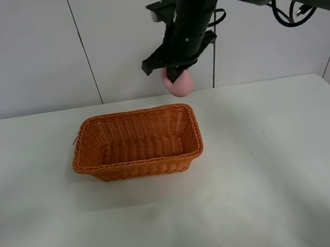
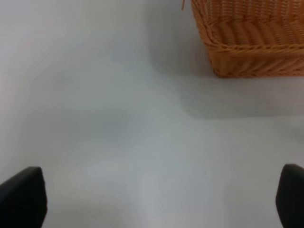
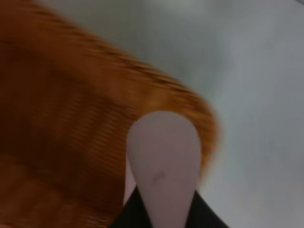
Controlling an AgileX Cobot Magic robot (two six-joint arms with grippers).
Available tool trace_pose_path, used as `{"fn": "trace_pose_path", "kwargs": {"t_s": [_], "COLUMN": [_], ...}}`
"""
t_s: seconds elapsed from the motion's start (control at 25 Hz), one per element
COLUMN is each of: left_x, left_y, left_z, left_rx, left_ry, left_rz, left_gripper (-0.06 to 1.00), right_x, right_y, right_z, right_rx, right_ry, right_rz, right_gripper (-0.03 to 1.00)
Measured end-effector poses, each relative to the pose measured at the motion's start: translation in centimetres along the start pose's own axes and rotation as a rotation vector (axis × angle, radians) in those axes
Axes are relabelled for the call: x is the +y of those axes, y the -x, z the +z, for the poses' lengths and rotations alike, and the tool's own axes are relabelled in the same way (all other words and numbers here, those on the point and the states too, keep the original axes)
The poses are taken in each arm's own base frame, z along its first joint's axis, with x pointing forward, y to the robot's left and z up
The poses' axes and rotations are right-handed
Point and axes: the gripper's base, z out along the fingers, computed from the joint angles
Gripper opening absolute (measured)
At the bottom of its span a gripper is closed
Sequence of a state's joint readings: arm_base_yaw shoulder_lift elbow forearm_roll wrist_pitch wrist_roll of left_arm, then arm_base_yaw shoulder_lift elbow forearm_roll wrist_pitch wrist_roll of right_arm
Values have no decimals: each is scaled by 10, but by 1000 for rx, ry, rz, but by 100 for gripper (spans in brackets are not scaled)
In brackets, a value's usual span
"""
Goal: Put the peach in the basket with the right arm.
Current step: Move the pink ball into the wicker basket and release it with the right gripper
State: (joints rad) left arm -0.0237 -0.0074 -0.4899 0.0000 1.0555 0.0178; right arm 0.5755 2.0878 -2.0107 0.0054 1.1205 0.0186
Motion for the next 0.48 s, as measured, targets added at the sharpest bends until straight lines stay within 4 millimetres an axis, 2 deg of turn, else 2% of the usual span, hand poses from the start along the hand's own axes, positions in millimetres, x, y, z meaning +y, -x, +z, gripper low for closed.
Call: {"fn": "trace_pose_path", "kwargs": {"t_s": [0.16, 0.28, 0.48], "left_x": [0, 0, 0], "left_y": [0, 0, 0], "left_z": [0, 0, 0], "left_rx": [0, 0, 0], "left_ry": [0, 0, 0], "left_rz": [0, 0, 0], "left_gripper": [99, 99, 99], "right_x": [40, 61, 70], "right_y": [-1, -2, -9], "right_z": [26, 55, 107], "right_rx": [2, -13, -5], "right_ry": [37, 58, 63], "right_rz": [-74, -106, -118], "right_gripper": [0, 0, 2]}}
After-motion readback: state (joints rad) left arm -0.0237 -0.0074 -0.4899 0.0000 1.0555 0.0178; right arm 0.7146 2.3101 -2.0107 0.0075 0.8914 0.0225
